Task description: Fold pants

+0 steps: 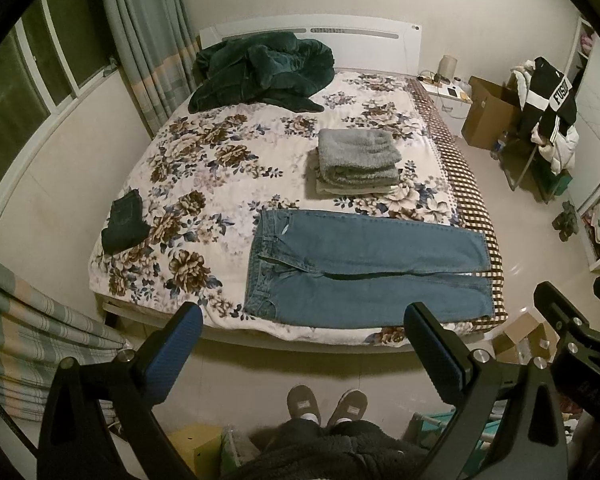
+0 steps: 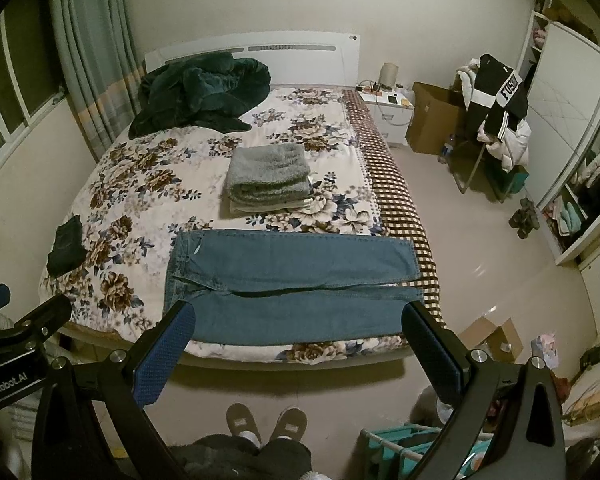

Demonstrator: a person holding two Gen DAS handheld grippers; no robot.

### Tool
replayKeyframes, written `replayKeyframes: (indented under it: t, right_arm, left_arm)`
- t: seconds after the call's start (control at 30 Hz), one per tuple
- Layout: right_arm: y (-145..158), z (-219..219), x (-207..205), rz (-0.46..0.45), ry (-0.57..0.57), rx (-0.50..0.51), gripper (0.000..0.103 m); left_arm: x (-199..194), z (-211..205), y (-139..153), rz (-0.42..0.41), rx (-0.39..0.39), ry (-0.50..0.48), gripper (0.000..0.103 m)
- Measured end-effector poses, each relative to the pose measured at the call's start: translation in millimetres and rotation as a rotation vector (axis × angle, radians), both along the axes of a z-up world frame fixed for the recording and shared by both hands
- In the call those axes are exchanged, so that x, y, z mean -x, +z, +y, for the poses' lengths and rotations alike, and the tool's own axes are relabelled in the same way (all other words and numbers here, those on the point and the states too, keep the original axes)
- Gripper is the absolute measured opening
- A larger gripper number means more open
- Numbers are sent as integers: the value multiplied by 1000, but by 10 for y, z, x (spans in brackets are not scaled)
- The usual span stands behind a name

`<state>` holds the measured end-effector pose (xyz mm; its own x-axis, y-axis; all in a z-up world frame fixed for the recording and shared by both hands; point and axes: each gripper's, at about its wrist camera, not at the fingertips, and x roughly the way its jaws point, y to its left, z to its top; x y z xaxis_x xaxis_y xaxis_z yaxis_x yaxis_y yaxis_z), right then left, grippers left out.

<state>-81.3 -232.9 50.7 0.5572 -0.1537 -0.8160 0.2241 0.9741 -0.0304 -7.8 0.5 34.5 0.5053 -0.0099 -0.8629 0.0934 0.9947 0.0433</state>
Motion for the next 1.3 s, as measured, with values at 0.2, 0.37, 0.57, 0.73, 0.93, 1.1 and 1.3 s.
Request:
replayKeyframes:
  t: [0.2, 0.37, 0.57, 0.73, 0.93, 1.1, 1.3]
  right_arm:
    - [-2, -3, 19, -1, 2, 0, 103]
    - [-17, 14, 22, -2, 0, -1, 103]
    - [-19, 38, 28, -1, 2, 0, 103]
    - [-27, 43, 32, -2, 1, 1, 103]
    - [-17, 38, 30, -2, 2, 0, 103]
    - [-11, 40, 38, -3, 2, 0, 103]
    - [-9, 49, 42, -2, 2, 0, 103]
  left_arm:
    - [0, 12, 12, -1, 2, -1, 103]
    - [19, 9, -1, -2, 2, 2, 103]
    - [30, 20, -11, -5, 3, -1, 103]
    - [20, 6, -4, -9, 0, 1, 103]
    - [24, 9, -2, -10, 2, 0, 103]
    - [31, 12, 7, -10, 3, 1, 103]
    - [44, 21, 0, -13, 2, 1, 103]
